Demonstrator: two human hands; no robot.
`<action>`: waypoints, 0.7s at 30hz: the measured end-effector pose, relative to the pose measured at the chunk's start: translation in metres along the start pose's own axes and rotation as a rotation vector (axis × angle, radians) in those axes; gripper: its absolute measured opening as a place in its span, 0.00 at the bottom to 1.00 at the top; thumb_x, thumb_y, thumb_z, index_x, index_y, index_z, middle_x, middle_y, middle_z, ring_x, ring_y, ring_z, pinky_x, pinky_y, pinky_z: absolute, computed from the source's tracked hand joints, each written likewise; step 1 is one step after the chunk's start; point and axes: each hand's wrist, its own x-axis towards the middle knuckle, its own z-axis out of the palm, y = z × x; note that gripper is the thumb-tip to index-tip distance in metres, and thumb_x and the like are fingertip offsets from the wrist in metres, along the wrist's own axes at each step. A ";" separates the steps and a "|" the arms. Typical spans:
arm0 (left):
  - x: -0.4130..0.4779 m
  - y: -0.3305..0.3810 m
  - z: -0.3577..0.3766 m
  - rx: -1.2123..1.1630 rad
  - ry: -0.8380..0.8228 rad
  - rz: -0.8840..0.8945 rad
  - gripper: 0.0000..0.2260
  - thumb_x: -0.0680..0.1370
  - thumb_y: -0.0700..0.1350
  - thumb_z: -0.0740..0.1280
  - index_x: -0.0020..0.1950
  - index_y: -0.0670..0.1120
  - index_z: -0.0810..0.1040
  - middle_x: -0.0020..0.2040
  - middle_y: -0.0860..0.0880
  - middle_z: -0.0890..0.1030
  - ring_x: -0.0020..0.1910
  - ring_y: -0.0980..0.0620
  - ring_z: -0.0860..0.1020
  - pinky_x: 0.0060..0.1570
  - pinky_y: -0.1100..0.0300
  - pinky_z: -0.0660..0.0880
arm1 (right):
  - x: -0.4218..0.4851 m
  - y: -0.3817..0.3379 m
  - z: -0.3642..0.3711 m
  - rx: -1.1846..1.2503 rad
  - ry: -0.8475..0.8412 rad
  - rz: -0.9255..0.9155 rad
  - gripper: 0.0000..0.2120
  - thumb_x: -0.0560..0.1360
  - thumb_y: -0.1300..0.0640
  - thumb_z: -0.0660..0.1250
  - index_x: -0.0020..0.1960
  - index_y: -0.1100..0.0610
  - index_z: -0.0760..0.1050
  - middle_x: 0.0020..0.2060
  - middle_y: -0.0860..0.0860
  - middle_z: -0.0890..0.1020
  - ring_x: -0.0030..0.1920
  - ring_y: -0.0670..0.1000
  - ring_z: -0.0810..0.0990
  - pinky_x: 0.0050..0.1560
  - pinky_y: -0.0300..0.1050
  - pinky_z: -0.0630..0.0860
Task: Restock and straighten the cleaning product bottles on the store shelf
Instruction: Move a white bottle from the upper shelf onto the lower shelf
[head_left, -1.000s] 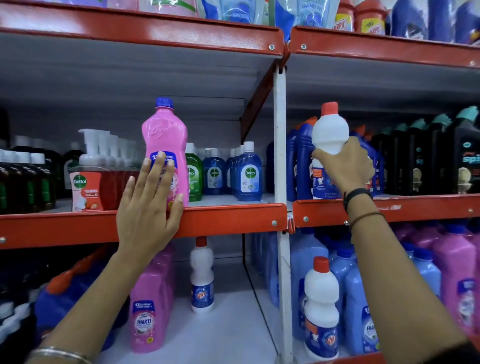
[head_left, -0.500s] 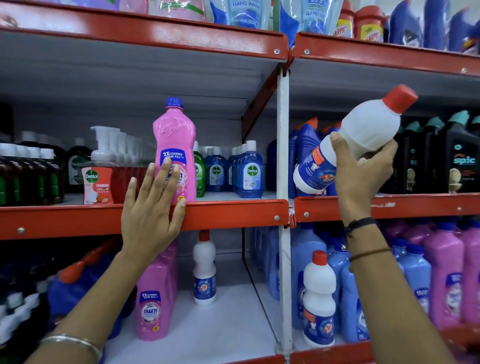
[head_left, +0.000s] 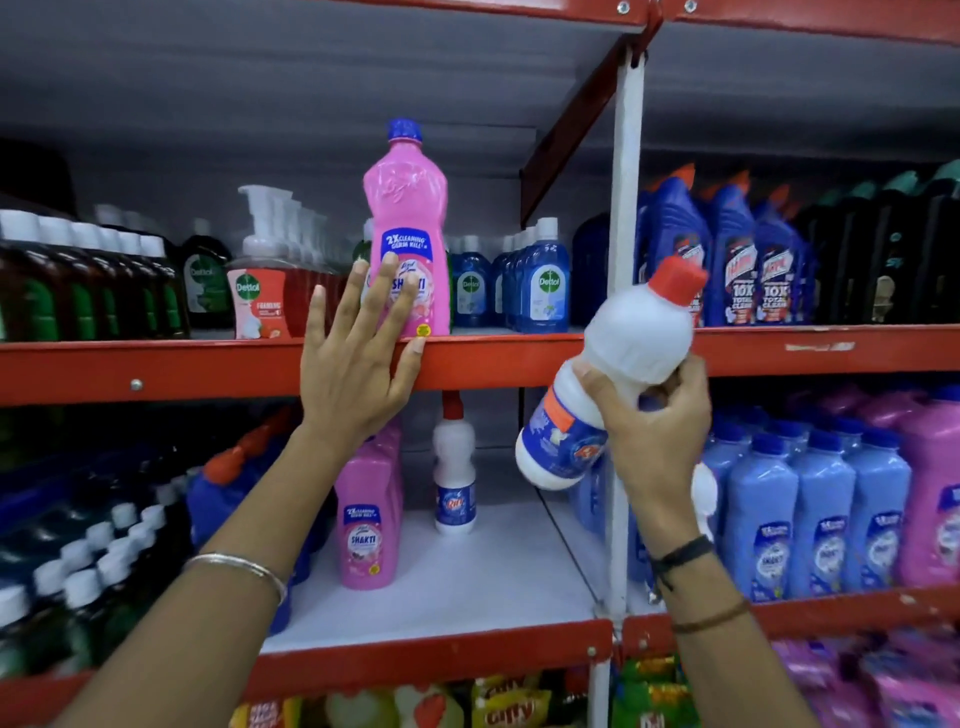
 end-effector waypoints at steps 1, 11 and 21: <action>0.000 0.000 0.001 -0.007 0.003 -0.002 0.24 0.81 0.55 0.51 0.77 0.50 0.58 0.78 0.48 0.59 0.77 0.46 0.56 0.74 0.40 0.53 | -0.010 0.010 0.003 -0.007 -0.028 0.021 0.27 0.58 0.49 0.78 0.52 0.53 0.72 0.44 0.39 0.79 0.41 0.34 0.77 0.43 0.32 0.74; 0.000 0.000 0.004 -0.047 0.058 -0.001 0.24 0.82 0.55 0.52 0.77 0.50 0.59 0.78 0.47 0.60 0.77 0.46 0.57 0.73 0.41 0.55 | -0.093 0.105 0.041 -0.230 -0.348 0.191 0.31 0.59 0.47 0.79 0.57 0.46 0.69 0.51 0.44 0.79 0.50 0.47 0.79 0.44 0.39 0.79; 0.000 -0.002 0.009 -0.030 0.096 0.001 0.23 0.82 0.55 0.54 0.76 0.50 0.62 0.77 0.48 0.63 0.76 0.46 0.60 0.72 0.40 0.60 | -0.095 0.161 0.088 -0.396 -0.382 0.321 0.31 0.61 0.48 0.77 0.58 0.57 0.69 0.53 0.54 0.81 0.52 0.56 0.79 0.43 0.45 0.73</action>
